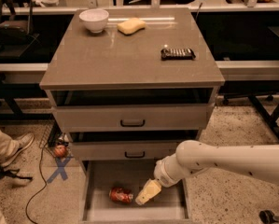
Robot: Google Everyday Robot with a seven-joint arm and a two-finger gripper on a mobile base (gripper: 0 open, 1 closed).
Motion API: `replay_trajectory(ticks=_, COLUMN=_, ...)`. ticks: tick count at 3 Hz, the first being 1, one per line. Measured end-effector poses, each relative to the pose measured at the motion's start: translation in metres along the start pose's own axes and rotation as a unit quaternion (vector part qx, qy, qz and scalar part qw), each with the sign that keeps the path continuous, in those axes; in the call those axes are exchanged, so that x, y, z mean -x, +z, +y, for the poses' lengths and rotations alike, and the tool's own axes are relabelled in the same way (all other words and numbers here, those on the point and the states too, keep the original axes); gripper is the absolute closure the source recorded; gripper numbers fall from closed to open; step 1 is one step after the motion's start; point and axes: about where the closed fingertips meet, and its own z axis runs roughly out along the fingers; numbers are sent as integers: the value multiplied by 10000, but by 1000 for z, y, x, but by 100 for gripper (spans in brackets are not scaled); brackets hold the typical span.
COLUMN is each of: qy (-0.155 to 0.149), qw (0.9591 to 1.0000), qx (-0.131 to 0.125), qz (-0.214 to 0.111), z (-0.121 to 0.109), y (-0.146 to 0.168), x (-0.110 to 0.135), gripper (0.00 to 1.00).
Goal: Pick coke can from bottom drawer and place on counter
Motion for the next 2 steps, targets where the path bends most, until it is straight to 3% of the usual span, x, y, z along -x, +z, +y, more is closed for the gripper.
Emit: replay_trajectory(ticks=2, qy=159, qw=9995, qx=56, qz=-253, z=-50, y=100, x=-40, gripper=0)
